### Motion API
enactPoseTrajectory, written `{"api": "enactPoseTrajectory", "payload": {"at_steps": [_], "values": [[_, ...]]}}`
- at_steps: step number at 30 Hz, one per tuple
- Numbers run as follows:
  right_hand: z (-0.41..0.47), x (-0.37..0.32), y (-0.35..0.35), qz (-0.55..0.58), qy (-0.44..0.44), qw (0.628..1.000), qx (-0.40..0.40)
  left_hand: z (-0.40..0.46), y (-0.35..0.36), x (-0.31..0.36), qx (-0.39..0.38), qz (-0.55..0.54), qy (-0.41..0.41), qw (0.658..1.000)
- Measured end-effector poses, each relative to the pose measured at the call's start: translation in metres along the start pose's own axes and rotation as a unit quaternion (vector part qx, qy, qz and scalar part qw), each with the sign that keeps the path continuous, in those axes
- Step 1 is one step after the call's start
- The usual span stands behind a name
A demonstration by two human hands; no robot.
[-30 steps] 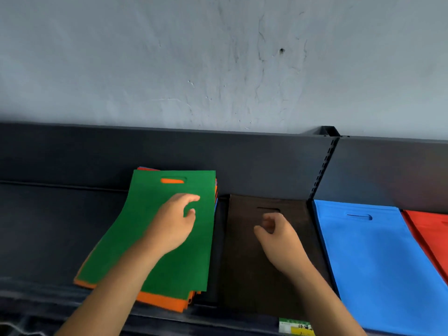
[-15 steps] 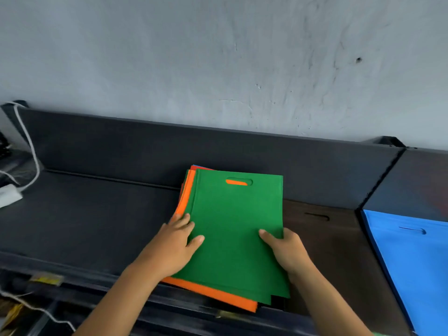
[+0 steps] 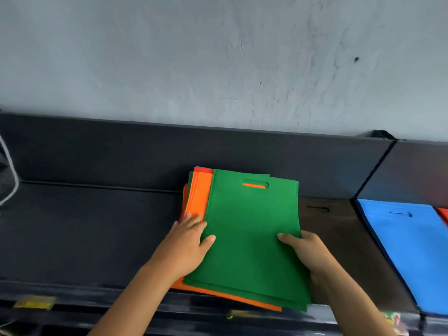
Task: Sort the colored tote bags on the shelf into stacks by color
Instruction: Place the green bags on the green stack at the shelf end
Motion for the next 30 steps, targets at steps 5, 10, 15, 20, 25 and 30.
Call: {"api": "enactPoseTrajectory", "payload": {"at_steps": [5, 10, 15, 20, 25, 30], "values": [[-0.006, 0.001, 0.002, -0.003, -0.003, 1.000, -0.004, -0.002, -0.009, 0.010, -0.006, -0.035, -0.010, 0.999], [-0.012, 0.000, -0.009, 0.010, 0.004, 1.000, 0.025, 0.003, -0.011, 0.005, 0.018, 0.011, -0.018, 1.000], [-0.019, -0.003, -0.008, 0.024, -0.010, 0.999, 0.027, 0.003, -0.019, 0.023, 0.064, -0.016, 0.004, 0.998], [-0.029, -0.016, -0.014, 0.044, -0.035, 0.998, 0.033, 0.011, -0.020, 0.042, 0.036, -0.200, 0.010, 0.979], [-0.047, -0.035, -0.043, 0.121, -0.058, 0.990, 0.038, 0.025, -0.028, 0.054, 0.064, -0.344, -0.042, 0.936], [-0.074, -0.044, -0.094, 0.132, -0.081, 0.985, 0.074, 0.006, -0.025, 0.117, -0.066, -0.454, -0.002, 0.889]]}}
Point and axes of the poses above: each hand's wrist, its own z-axis towards the middle knuckle, its own y-axis out of the palm, x = y × z, the point moved 6 cm from there along z, towards the middle knuckle, and after that the axes turned 12 degrees about -y, right-handed, at the moved point
